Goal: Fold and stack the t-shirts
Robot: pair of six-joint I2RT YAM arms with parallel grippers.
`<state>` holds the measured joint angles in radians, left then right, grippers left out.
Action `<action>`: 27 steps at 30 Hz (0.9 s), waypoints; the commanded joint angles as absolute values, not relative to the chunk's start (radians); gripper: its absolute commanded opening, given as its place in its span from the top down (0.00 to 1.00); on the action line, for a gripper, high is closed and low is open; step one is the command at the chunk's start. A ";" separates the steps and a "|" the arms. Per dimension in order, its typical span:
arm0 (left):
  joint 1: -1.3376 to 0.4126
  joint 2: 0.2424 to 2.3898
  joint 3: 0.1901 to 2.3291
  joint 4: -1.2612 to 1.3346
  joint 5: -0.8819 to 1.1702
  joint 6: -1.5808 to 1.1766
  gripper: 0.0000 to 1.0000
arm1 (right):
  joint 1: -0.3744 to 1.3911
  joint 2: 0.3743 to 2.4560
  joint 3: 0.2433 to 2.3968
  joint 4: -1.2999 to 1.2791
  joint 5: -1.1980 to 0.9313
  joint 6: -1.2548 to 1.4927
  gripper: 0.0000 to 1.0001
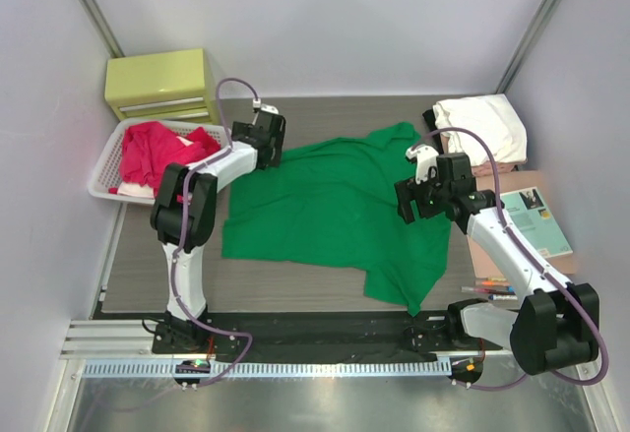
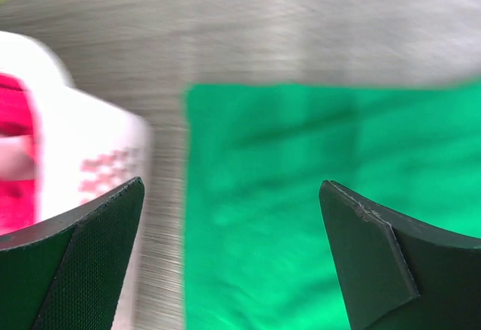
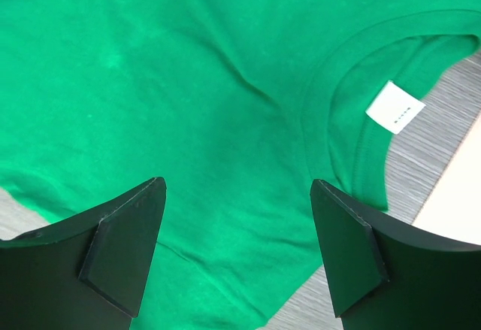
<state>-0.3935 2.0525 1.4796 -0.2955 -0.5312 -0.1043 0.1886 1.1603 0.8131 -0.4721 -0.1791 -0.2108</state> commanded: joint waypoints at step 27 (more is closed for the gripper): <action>-0.299 1.807 1.572 -0.365 -0.341 -0.028 0.00 | 0.153 1.734 1.460 -0.451 -0.103 -0.078 0.17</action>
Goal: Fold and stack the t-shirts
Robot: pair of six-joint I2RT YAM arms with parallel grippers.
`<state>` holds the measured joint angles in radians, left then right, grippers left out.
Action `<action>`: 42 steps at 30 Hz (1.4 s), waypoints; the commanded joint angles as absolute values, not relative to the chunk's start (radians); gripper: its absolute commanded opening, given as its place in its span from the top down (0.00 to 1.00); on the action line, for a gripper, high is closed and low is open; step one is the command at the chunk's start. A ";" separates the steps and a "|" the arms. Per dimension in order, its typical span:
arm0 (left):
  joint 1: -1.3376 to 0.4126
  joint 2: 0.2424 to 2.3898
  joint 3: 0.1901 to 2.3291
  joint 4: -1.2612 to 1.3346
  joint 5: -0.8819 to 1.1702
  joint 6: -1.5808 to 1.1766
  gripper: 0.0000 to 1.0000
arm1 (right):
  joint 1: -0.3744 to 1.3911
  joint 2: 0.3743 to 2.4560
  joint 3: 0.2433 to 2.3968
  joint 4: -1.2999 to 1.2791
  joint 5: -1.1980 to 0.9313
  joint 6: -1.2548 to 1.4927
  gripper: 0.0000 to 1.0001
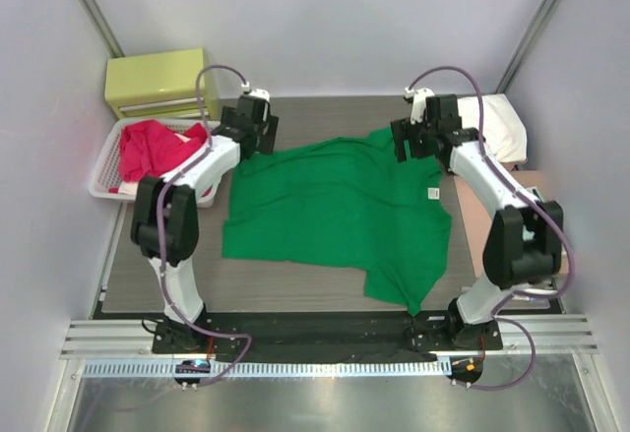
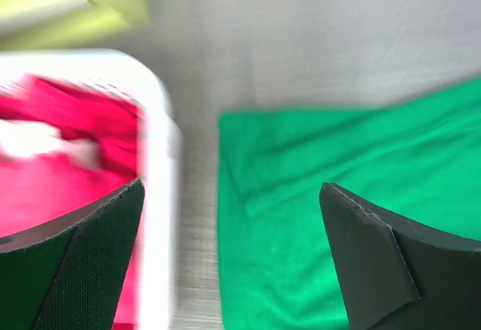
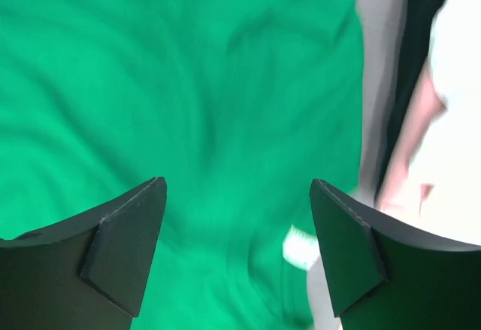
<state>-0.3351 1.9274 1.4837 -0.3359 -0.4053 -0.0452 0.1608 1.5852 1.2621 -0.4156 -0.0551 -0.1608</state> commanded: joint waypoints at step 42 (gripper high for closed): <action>-0.322 2.037 1.684 -0.420 -0.334 -0.021 0.00 | 0.084 2.384 2.030 -0.463 -0.253 0.060 0.99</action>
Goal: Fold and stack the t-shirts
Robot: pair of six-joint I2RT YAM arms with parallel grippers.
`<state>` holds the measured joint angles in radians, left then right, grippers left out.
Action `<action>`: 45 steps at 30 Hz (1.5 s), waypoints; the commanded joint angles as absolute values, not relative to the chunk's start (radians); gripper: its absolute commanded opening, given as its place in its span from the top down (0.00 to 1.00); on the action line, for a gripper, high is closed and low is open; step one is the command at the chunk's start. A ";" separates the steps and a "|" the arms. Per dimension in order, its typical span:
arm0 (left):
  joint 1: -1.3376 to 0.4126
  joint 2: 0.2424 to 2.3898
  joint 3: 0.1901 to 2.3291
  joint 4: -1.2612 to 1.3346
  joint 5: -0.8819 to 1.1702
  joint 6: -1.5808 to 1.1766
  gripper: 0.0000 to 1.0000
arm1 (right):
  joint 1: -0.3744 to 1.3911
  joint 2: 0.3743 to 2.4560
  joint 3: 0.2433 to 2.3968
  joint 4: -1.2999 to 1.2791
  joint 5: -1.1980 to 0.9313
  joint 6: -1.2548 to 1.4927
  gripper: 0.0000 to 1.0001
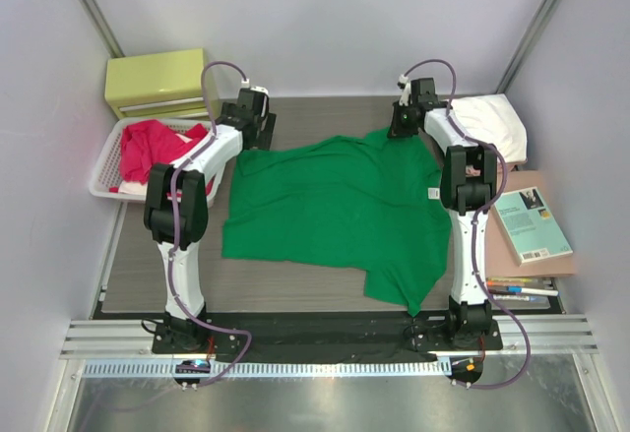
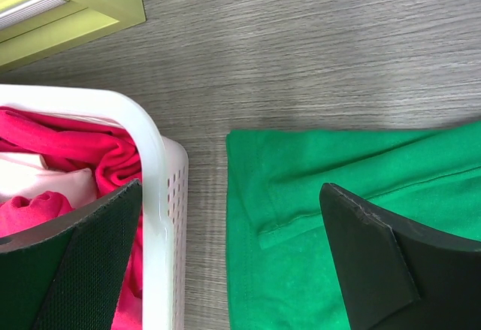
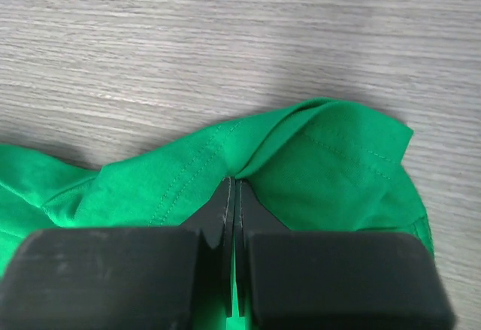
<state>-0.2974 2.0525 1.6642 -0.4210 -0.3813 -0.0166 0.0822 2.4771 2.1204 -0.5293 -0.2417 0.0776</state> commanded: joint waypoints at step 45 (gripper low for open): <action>-0.370 1.938 1.573 -0.259 -0.448 0.025 0.00 | 0.091 2.358 1.876 -0.247 -0.348 0.081 0.47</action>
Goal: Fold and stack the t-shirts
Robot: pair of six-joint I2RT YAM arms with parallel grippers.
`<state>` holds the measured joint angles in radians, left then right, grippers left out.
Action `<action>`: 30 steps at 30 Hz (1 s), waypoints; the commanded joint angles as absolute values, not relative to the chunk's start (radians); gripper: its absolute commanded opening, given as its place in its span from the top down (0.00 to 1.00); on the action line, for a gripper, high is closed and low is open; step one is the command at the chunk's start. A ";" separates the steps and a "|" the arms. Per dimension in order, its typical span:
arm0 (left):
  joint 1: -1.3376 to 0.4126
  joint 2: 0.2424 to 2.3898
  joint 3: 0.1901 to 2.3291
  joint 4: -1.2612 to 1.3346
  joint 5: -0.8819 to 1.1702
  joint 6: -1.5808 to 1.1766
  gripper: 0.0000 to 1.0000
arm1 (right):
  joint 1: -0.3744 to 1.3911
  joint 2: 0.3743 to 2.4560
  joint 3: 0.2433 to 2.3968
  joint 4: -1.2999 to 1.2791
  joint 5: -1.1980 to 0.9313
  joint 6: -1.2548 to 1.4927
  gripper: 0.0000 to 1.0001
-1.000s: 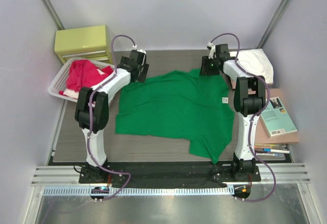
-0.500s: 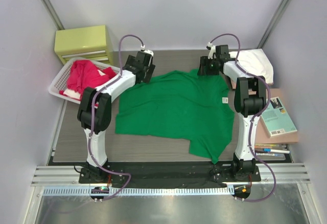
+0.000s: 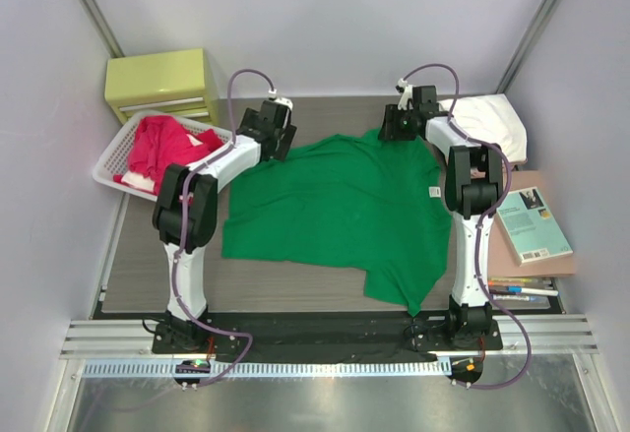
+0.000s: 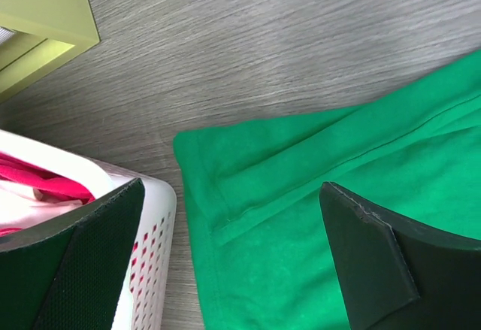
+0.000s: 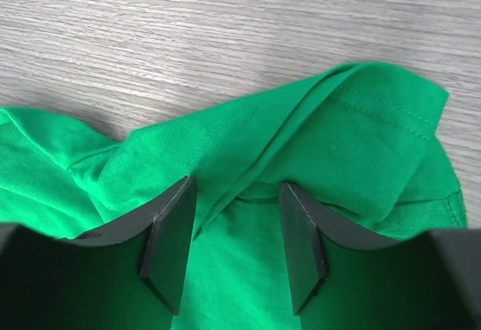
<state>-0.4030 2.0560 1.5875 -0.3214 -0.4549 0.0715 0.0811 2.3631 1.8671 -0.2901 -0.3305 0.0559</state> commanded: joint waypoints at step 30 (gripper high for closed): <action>-0.262 1.362 1.249 -0.044 -0.514 0.146 0.00 | 0.141 2.243 1.798 -0.190 -0.310 0.080 0.62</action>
